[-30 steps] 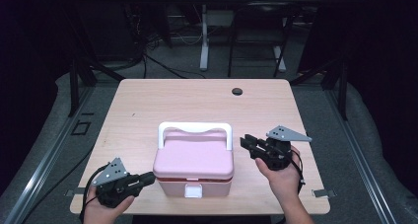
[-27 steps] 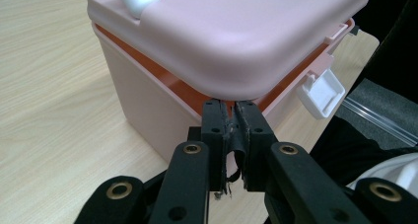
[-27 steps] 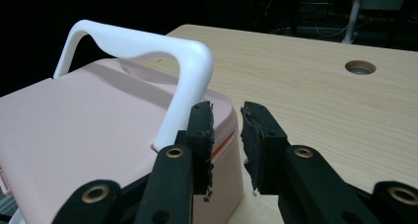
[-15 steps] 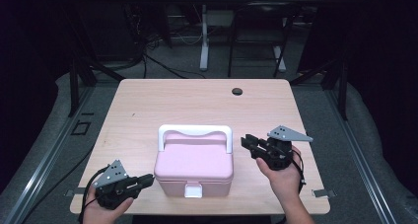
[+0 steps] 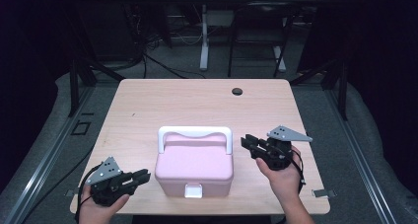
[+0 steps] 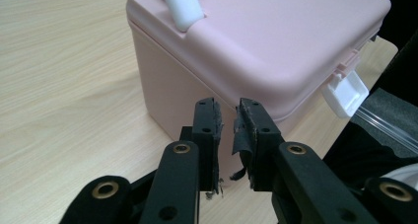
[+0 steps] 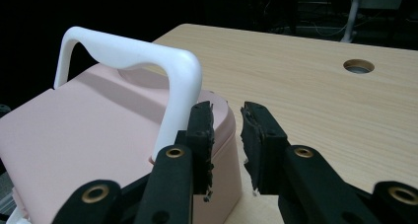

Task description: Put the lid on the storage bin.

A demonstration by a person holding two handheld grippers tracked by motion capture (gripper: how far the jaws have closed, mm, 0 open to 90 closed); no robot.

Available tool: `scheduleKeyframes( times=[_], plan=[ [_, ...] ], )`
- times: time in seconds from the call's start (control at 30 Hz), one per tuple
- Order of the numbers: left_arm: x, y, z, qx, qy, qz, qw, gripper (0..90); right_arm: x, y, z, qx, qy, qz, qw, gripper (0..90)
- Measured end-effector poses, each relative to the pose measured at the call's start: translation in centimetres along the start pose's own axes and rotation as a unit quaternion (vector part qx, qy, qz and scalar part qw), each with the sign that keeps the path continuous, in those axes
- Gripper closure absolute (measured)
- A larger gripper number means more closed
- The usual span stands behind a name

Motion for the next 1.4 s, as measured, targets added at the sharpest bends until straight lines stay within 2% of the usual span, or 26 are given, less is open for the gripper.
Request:
scheduleKeyframes(
  times=[0.5,0.73,0.97,1.1,1.33,1.4],
  plan=[
    [0.3,1.5,0.6,0.008,0.001,-0.009,0.9999,63.1,0.6,0.2,-0.2,-0.003,-0.002,-0.008,1.0,73.2],
    [0.5,2.9,1.5,0.013,0.01,-0.014,0.9998,50.3,0.6,0.2,-0.3,-0.002,-0.003,-0.007,1.0,70.1],
    [0.3,4.1,2.1,0.012,0.014,-0.012,0.9998,48.1,0.6,0.2,-0.5,-0.007,0.0,-0.005,1.0,67.1],
    [0.3,5.0,2.6,0.014,0.023,-0.015,0.9995,47.1,0.7,0.2,-0.7,-0.008,0.0,-0.004,1.0,65.0],
    [-0.1,5.8,3.0,0.017,0.017,-0.011,0.9996,45.9,0.7,0.2,-0.8,-0.01,0.002,-0.001,0.9999,61.8],
    [-0.2,6.3,3.4,0.02,0.023,-0.014,0.9994,45.9,0.7,0.2,-0.8,-0.009,0.003,0.001,1.0,59.6]
  ],
)
Point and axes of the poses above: each handheld gripper's, and its own axes: x roughly backward along the jaws, y roughly out of its top, z roughly to its left, the point moved 4 cm from there along -x, roughly forward along the jaws, and after that the axes turned 10 degrees about z, right-handed, at the moved point
